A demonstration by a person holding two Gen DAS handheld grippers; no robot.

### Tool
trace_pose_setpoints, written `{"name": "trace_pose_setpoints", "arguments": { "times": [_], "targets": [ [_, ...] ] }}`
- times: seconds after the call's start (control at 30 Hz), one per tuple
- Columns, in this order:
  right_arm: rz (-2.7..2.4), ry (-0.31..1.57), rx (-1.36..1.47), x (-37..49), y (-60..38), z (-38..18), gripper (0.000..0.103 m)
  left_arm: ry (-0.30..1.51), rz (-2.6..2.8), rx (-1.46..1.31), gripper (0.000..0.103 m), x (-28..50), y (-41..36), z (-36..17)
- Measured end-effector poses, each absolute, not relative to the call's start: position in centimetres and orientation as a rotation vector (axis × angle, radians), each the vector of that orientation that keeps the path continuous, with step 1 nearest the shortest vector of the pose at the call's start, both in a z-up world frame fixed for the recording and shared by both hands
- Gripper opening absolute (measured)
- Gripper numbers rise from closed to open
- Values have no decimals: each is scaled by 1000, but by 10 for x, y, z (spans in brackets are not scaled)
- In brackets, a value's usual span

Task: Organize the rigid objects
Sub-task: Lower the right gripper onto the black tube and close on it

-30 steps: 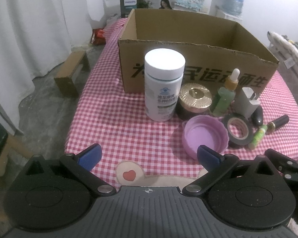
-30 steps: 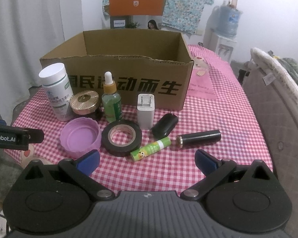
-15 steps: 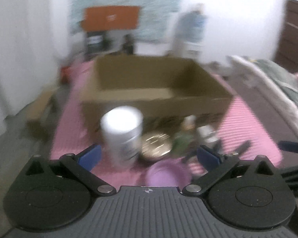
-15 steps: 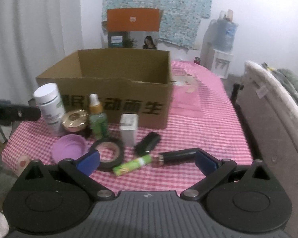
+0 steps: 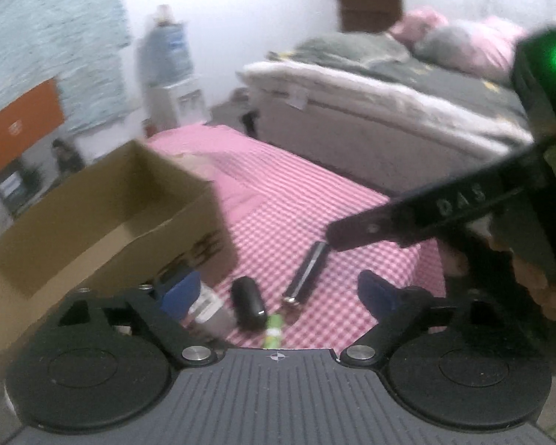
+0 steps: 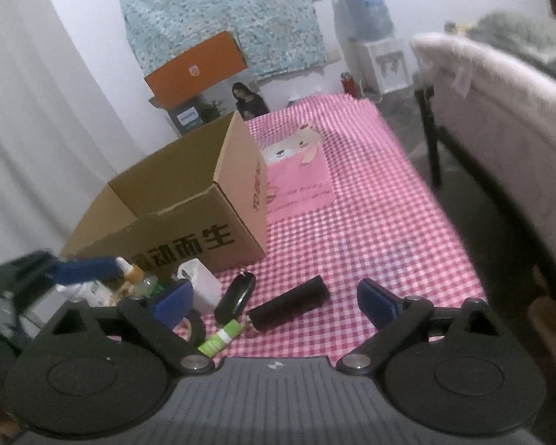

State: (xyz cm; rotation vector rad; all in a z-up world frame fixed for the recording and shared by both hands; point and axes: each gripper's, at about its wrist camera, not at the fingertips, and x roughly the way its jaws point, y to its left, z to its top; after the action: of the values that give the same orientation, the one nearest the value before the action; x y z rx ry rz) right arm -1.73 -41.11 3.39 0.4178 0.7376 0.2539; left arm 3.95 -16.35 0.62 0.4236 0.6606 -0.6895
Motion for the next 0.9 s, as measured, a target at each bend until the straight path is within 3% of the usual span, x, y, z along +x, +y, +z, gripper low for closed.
{"name": "trace_pose_setpoints", "arguments": {
  "times": [0.17,0.37,0.8,0.9],
  "targets": [
    [285,756,503,-7,-418,18,89,728,-740,475,65,51,-188,-9],
    [317,786,609,4,-428,-7,81,806,-712,516,58,61,-208,-29],
    [355,829,683,19,-442,-28,73,917,-646,525,28,80,-230,-52],
    [362,843,685,22,-443,-30,70,967,-675,472,27,82,-226,-52]
  ]
}}
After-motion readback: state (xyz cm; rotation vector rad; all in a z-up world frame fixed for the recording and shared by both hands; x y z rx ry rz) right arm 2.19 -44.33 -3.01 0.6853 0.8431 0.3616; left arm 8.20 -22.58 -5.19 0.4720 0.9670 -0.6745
